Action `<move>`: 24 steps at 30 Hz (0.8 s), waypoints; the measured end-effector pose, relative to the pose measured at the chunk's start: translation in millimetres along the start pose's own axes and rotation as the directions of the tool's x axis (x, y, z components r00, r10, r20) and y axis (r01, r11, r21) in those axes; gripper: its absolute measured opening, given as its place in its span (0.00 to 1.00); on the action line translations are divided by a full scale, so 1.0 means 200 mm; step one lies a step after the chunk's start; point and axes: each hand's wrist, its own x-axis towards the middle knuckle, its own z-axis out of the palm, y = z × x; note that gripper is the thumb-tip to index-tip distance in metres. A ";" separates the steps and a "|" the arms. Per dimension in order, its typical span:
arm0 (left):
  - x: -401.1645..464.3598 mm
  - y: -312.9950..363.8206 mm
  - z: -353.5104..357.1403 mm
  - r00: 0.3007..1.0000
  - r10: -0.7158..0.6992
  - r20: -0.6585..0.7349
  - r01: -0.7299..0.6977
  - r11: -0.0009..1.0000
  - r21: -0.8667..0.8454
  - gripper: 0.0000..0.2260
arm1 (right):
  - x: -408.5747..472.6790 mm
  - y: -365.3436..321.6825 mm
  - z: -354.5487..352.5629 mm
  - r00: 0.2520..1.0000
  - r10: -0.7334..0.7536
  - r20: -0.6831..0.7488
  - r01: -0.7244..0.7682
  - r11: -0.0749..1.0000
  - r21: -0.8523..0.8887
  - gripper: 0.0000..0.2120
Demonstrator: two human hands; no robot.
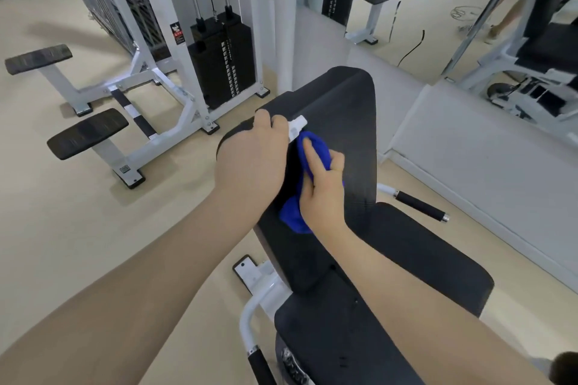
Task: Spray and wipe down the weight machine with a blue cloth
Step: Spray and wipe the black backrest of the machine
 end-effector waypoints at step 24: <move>-0.02 -0.03 0.05 0.989 0.059 -0.134 -0.049 0.996 0.081 0.14 | 0.55 0.12 -0.24 0.942 0.297 -0.154 -0.316 0.941 -0.122 0.24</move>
